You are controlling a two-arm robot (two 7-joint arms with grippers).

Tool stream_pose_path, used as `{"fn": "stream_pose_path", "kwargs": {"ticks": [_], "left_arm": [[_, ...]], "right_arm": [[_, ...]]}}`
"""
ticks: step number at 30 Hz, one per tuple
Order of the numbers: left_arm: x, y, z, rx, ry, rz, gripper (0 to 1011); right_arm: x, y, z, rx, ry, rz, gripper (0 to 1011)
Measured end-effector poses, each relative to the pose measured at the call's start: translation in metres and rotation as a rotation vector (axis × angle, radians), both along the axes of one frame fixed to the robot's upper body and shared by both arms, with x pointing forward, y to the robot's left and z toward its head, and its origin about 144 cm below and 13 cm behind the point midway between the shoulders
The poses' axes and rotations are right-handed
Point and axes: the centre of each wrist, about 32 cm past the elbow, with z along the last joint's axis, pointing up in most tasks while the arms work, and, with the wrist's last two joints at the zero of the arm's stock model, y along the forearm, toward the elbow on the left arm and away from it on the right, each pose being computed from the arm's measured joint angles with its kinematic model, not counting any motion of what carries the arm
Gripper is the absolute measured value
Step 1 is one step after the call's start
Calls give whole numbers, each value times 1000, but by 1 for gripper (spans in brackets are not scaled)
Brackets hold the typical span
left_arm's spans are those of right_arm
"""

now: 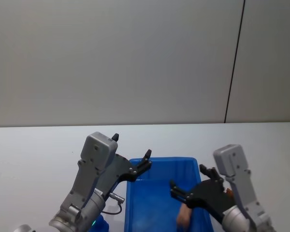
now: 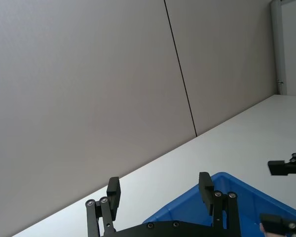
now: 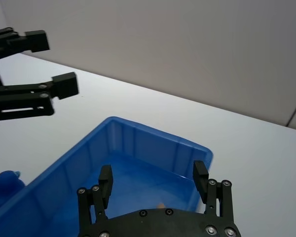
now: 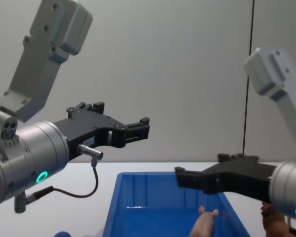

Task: Pick up the two dolls from the table and place them into the box.

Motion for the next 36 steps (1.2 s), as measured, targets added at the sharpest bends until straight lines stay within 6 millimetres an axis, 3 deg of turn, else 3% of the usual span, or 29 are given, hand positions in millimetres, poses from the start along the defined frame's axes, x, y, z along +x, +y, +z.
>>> {"fn": "stream_pose_path", "kwargs": {"ticks": [22, 36], "left_arm": [[0, 0, 0, 0, 0, 0, 1001], [0, 0, 0, 0, 0, 0, 1001]], "right_arm": [[-35, -30, -2, -38, 31, -217, 1001], [-42, -40, -16, -57, 93, -272, 1001]]}}
